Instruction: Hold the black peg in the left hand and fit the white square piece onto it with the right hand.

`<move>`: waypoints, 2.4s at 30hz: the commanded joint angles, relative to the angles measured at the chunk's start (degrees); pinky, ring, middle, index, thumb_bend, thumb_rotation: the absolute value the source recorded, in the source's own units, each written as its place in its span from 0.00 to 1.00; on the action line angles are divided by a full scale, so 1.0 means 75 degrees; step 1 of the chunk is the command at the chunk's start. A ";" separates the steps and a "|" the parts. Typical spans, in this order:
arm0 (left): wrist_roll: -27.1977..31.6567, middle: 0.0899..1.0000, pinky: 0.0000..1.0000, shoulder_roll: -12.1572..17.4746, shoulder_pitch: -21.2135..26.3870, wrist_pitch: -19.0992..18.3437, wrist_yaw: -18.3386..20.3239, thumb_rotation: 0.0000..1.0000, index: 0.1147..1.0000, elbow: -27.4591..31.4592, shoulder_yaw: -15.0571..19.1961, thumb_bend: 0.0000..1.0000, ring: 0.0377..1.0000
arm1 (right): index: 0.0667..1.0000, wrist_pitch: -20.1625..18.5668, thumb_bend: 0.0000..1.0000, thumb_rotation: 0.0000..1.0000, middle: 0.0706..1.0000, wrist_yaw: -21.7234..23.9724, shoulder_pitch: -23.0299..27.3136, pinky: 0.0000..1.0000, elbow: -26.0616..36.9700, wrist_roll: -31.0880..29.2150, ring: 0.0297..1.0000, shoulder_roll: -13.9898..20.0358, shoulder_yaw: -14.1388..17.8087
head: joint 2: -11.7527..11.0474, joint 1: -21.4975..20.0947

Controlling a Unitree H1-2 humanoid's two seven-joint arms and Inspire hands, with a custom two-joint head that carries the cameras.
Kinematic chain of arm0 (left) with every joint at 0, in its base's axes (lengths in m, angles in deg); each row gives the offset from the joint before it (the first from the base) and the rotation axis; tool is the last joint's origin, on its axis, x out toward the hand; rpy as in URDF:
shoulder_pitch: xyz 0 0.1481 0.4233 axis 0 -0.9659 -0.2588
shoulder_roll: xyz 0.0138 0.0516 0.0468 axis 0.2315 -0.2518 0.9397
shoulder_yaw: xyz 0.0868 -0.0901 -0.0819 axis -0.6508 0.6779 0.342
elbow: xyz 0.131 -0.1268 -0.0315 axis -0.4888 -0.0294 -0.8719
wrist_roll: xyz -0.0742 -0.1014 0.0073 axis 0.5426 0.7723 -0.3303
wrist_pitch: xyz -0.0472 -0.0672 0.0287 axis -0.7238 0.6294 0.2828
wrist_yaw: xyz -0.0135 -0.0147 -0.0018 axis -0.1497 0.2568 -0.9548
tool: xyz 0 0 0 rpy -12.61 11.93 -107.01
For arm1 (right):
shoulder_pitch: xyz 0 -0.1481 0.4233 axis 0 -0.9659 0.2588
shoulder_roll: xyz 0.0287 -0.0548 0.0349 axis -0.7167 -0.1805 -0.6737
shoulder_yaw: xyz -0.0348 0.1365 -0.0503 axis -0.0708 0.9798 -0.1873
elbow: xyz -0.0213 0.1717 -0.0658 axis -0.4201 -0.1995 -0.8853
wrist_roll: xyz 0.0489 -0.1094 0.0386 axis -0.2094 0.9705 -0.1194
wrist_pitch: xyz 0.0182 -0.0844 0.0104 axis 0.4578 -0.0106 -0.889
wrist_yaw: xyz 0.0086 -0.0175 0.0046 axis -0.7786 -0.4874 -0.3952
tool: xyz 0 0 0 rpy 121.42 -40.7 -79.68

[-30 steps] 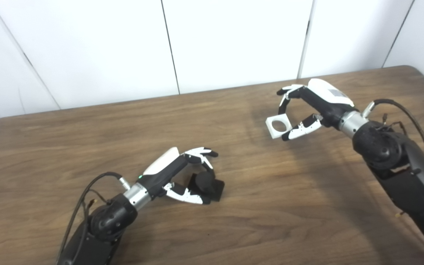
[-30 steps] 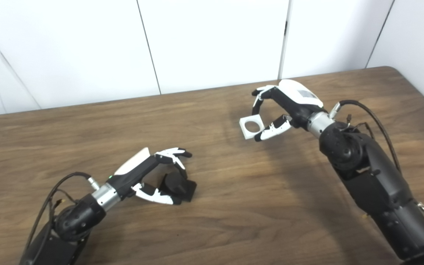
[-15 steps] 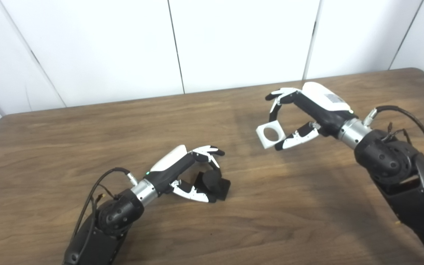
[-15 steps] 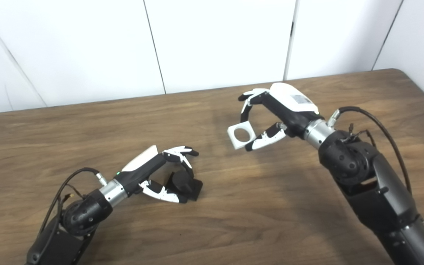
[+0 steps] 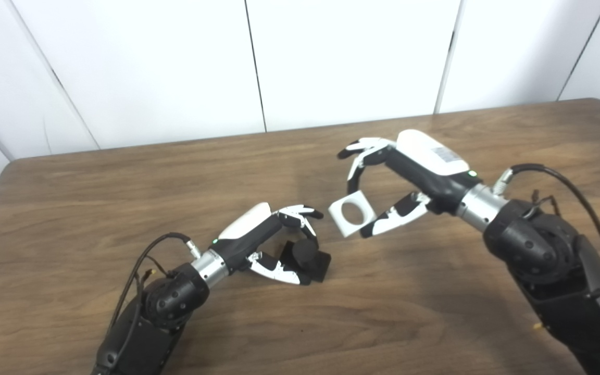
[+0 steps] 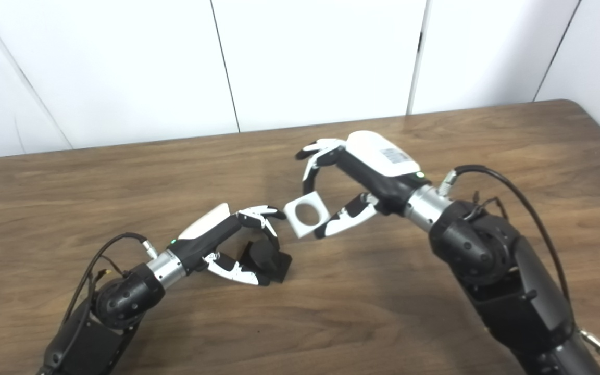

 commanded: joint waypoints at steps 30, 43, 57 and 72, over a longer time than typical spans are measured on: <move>-0.0399 0.86 0.83 -0.0101 -0.0174 -0.0763 0.0410 0.08 0.43 -0.0190 -0.0268 0.52 0.93 | 0.44 -0.0299 0.52 0.14 0.82 0.0880 0.0928 0.86 0.0051 0.0552 0.89 -0.0933 -0.0595 | 0.0087 0.0259; -0.0414 0.86 0.81 -0.0129 -0.0215 -0.0723 0.0374 0.08 0.43 -0.0170 -0.0277 0.52 0.92 | 0.44 -0.0076 0.52 0.14 0.82 0.0806 0.0998 0.84 -0.0436 0.0555 0.89 -0.0939 -0.0687 | 0.0108 0.0343; -0.0413 0.86 0.82 -0.0079 -0.0244 -0.0778 0.0385 0.08 0.43 -0.0091 -0.0249 0.52 0.93 | 0.44 0.0002 0.52 0.14 0.82 0.0851 0.0985 0.84 -0.0650 0.0644 0.89 -0.0767 -0.0760 | 0.0152 0.0306; -0.0436 0.86 0.82 -0.0208 -0.0213 -0.0903 0.0365 0.08 0.43 -0.0075 -0.0286 0.52 0.92 | 0.44 0.0078 0.52 0.14 0.82 0.0786 0.0898 0.84 -0.0829 0.0595 0.88 -0.0661 -0.0781 | 0.0150 0.0341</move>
